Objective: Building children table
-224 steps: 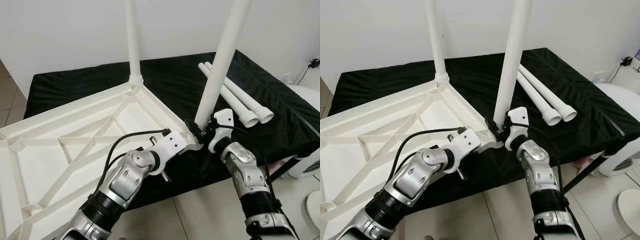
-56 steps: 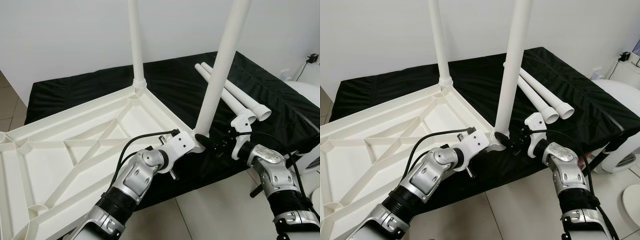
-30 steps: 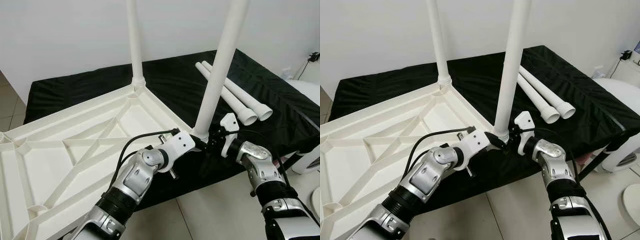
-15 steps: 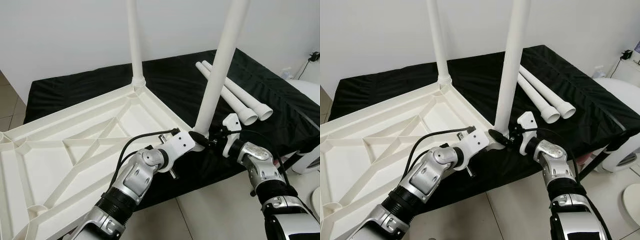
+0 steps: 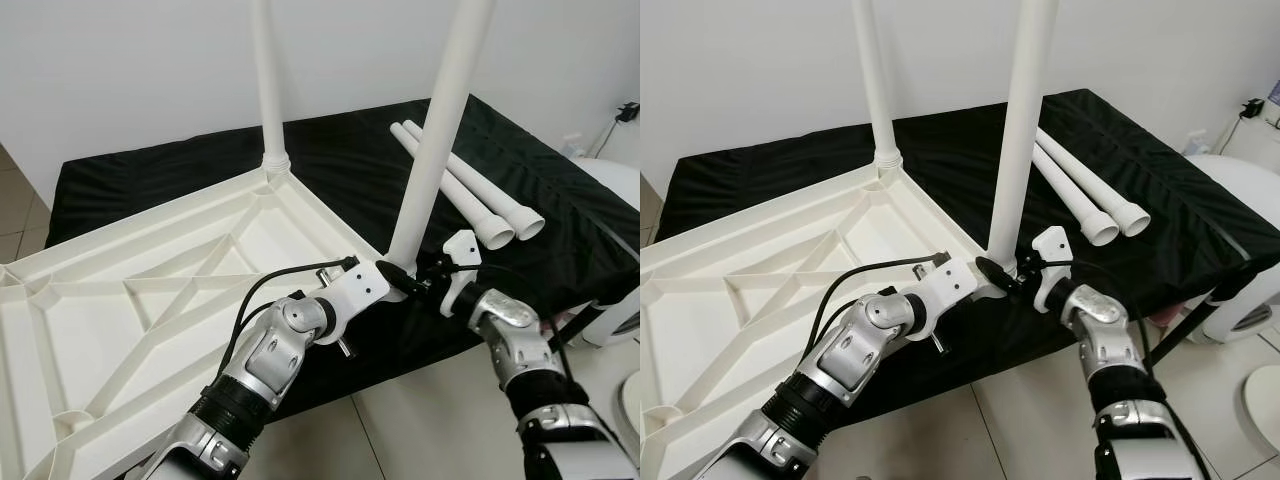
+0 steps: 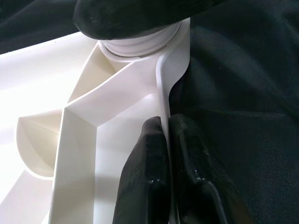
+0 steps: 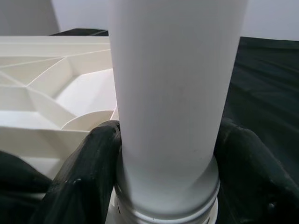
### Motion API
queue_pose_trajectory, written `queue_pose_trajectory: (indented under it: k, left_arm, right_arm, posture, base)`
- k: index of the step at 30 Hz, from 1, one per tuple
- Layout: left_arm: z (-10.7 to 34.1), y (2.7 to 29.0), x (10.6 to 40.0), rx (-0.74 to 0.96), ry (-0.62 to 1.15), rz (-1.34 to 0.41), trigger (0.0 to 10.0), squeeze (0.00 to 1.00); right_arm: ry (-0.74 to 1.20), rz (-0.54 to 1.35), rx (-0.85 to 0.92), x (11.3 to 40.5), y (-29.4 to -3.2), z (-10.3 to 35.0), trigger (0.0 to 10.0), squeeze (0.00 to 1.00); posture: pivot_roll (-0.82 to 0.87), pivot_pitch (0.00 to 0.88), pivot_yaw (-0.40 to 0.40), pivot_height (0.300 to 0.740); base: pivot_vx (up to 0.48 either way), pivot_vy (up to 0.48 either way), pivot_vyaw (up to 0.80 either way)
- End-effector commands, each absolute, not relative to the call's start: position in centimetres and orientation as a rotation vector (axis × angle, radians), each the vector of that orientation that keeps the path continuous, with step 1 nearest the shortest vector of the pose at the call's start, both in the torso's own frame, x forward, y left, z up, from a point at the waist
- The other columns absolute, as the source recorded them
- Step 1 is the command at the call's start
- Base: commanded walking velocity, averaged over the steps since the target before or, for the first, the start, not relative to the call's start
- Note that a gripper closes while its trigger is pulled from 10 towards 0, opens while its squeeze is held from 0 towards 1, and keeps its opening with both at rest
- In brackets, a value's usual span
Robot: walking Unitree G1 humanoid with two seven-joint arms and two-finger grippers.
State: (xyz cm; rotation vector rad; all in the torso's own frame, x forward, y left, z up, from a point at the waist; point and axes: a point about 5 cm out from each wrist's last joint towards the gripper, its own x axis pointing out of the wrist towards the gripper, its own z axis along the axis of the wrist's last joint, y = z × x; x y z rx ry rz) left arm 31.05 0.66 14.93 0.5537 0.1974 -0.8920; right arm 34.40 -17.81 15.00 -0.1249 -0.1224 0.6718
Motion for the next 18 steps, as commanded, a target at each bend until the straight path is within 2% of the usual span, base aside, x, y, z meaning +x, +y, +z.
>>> queue_pose_trajectory:
  k: [1,14,18]
  left_arm:
    - [14.6,1.2,31.3,0.592,0.184,-0.779,10.0,0.00]
    - [14.7,1.4,31.4,0.589,0.187,-0.772,10.0,0.00]
    - [14.7,1.5,31.4,0.590,0.188,-0.771,10.0,0.00]
  right_arm:
    - [-0.140,0.636,-0.106,34.4,-17.4,15.2,10.0,0.00]
    - [-0.177,0.288,-0.015,33.6,-14.1,15.6,10.0,0.00]
    - [-0.160,0.234,0.012,33.6,-13.7,15.5,10.0,0.00]
  posture:
    - [-0.13,0.067,0.035,0.740]
    - [-0.12,0.078,0.039,0.740]
    - [-0.12,0.078,0.038,0.740]
  base:
    - [0.000,0.000,0.00]
    - [0.000,0.000,0.00]
    - [0.000,0.000,0.00]
